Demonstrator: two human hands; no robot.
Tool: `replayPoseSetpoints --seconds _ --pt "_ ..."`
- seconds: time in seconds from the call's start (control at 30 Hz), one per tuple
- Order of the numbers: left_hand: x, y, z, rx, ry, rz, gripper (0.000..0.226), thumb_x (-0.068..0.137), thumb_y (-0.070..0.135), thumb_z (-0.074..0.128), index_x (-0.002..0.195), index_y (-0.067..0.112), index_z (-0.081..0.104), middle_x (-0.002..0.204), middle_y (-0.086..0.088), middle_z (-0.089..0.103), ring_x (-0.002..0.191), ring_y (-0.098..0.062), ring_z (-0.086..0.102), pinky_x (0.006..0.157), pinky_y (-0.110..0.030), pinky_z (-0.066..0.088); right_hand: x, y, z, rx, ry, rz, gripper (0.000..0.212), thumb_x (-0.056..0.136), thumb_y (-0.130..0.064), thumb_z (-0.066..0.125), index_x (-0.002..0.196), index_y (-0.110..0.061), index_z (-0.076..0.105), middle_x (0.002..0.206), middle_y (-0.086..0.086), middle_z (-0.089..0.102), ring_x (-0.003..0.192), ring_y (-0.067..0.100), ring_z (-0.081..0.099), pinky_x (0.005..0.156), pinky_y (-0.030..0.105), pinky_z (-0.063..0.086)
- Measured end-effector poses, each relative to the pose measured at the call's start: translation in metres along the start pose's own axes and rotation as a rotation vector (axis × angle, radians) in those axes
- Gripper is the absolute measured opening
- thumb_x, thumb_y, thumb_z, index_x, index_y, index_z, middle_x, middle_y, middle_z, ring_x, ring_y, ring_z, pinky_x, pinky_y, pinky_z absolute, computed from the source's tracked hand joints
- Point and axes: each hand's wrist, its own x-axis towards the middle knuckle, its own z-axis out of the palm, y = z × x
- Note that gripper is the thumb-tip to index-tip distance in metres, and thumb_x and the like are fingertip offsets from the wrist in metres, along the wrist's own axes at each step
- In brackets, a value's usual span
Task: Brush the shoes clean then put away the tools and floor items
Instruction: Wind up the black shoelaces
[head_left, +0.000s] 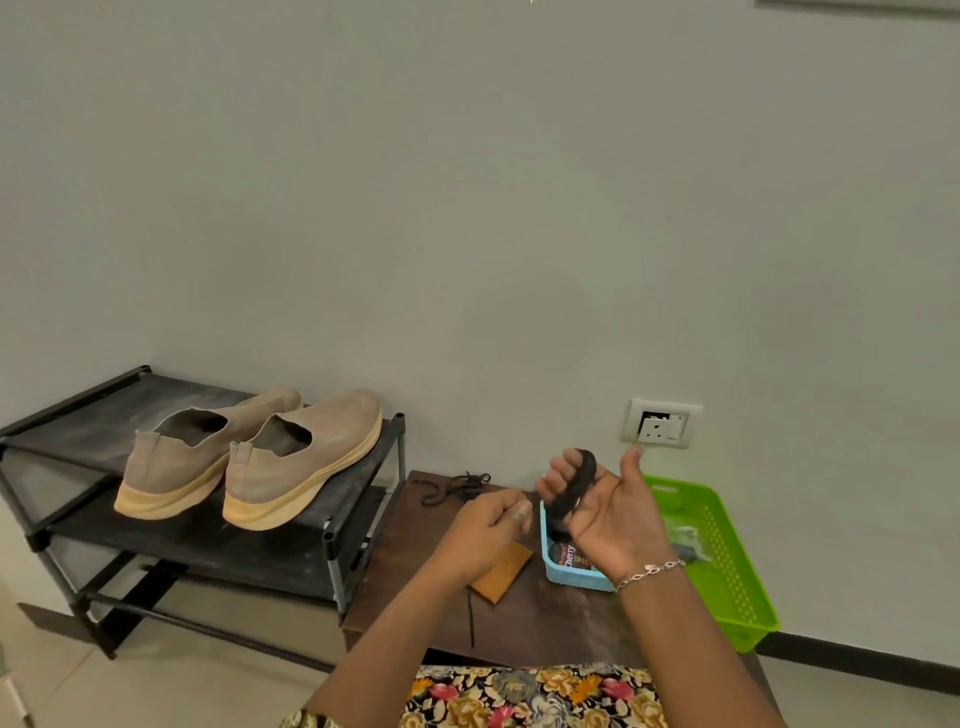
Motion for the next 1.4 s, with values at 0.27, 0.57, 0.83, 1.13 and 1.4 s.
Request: replayPoseSetpoints --seconds 0.27,0.57,0.83,1.13,1.4 --pt "-0.004 0.014 -0.002 0.193 0.0 0.132 0.019 0.095 0.023 0.047 0.083 0.014 0.058 0.074 0.005 0.059 0.068 -0.004 0.051 0.063 -0.022 0.039 0.006 0.017 -0.012 -1.088 0.091 -0.162 0.048 0.096 -0.044 0.025 0.08 -0.016 0.06 0.084 0.005 0.067 0.077 0.011 0.062 0.069 0.012 0.046" --pt "0.001 0.011 -0.003 -0.141 0.088 0.032 0.023 0.091 0.032 0.044 0.069 0.028 0.05 0.059 0.015 0.05 0.058 -0.002 0.044 0.061 -0.024 0.036 -0.006 0.013 -0.015 -0.742 -0.112 0.271 0.064 0.081 -0.058 0.033 0.056 -0.005 0.059 0.033 0.003 0.043 0.029 0.012 0.039 0.046 0.025 0.042" --pt "-0.009 0.024 0.017 -0.589 0.18 -0.146 0.023 0.095 0.005 0.044 0.08 0.008 0.062 0.067 -0.005 0.058 0.058 -0.009 0.052 0.052 -0.018 0.043 -0.004 0.016 0.0 -0.315 -0.003 0.204 0.048 0.082 -0.035 0.048 0.039 -0.014 0.044 0.027 -0.002 0.03 0.022 0.008 0.026 0.033 0.017 0.034" --pt "-0.015 0.03 0.019 -0.657 0.263 -0.149 0.025 0.091 -0.002 0.048 0.08 0.004 0.069 0.064 -0.002 0.068 0.059 -0.009 0.062 0.054 -0.018 0.049 -0.002 0.022 -0.002 -0.31 0.089 0.202 0.058 0.094 -0.031 0.04 0.038 -0.015 0.041 0.025 -0.002 0.027 0.019 0.006 0.022 0.029 0.013 0.028" --pt "-0.018 0.02 0.026 -0.653 0.197 -0.173 0.017 0.093 0.003 0.049 0.087 0.003 0.065 0.076 -0.012 0.068 0.07 -0.018 0.064 0.067 -0.031 0.052 0.001 0.022 -0.009 -0.414 0.146 0.185 0.049 0.092 -0.029 0.044 0.047 -0.01 0.043 0.028 -0.001 0.031 0.021 0.006 0.021 0.028 0.014 0.023"
